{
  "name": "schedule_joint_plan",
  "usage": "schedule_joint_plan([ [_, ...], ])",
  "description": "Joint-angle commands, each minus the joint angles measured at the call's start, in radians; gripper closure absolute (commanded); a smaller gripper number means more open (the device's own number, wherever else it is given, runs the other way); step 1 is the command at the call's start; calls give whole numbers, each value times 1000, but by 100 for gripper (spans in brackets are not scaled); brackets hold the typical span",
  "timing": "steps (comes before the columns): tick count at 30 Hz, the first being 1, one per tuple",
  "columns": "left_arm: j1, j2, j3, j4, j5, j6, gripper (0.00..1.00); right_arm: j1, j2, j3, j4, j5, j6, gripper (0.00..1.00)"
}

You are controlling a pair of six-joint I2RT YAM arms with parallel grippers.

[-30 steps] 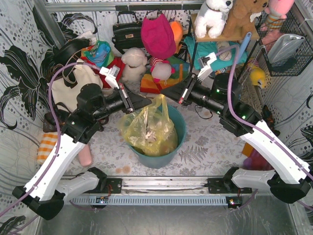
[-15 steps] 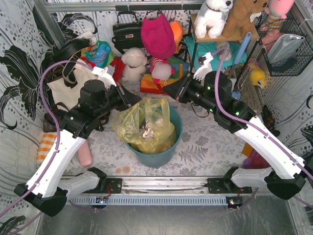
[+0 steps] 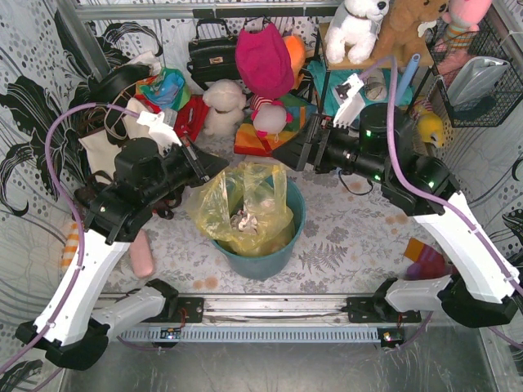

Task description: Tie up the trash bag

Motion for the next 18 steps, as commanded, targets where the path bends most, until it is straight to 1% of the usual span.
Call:
schedule_joint_plan([
  [1,7,-3,30,35,17,-3,100,4,64,60,-182,-84,-74,28],
  [4,7,-3,30,36,20,-5,100,4,80,67,-207,-90,-79,30],
  [7,8,-5,26,37,20,-11,100,4,82,47,-196,-85,-83,31],
  [11,8,-10,15,56,34,-20,100,4,108,48,-189,-92,-90,36],
  [16,7,-14,10,57,33,-24,100,4,131,65,-188,-102,-94,51],
  [18,8,-17,8,59,29,-23,100,4,131,72,-194,-94,-96,67],
])
